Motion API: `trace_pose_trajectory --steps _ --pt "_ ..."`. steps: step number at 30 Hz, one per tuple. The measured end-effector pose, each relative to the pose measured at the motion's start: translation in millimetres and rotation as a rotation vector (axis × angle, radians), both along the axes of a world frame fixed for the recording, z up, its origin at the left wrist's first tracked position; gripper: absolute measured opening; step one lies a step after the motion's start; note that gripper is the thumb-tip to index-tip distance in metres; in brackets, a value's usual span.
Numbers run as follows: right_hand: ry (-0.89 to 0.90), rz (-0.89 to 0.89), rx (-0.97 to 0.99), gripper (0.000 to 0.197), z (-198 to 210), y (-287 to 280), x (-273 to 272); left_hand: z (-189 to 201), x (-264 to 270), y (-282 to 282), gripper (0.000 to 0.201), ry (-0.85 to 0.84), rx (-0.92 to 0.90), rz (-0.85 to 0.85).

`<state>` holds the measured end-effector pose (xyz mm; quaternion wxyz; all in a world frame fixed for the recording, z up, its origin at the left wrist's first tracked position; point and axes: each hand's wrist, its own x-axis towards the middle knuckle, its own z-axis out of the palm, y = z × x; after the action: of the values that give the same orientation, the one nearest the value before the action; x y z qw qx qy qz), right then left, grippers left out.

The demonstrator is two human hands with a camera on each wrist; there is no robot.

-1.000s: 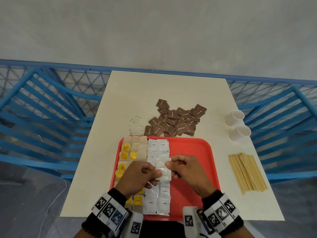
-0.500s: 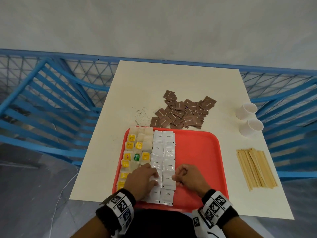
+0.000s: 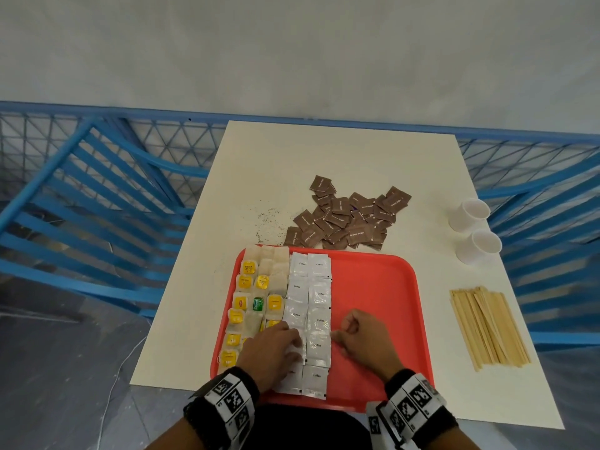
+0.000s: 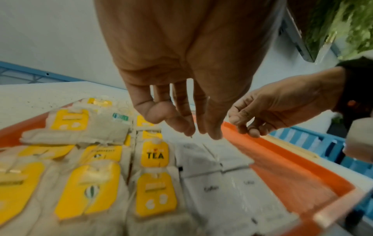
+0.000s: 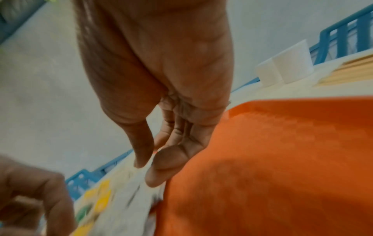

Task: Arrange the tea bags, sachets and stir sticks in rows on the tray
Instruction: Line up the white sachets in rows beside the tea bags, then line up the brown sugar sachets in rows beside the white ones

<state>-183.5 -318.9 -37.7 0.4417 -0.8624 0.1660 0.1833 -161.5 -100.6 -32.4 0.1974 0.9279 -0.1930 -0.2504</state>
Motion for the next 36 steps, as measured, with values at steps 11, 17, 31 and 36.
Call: trace_pose_trajectory --steps 11,17,31,36 --pt "-0.200 0.071 -0.180 0.017 60.5 -43.3 89.8 65.6 73.5 28.1 0.033 -0.065 -0.375 0.250" --pt "-0.219 0.206 -0.468 0.003 27.1 -29.8 184.2 51.0 156.0 15.4 0.031 -0.122 -0.196 0.189" --pt "0.002 0.591 -0.795 0.048 -2.8 -4.0 250.5 -10.3 267.4 -50.0 0.046 -0.033 0.006 0.052" --pt "-0.097 0.553 -0.788 0.047 -7.3 -11.1 249.0 -23.1 277.0 -78.9 0.077 -0.064 0.200 -0.101"
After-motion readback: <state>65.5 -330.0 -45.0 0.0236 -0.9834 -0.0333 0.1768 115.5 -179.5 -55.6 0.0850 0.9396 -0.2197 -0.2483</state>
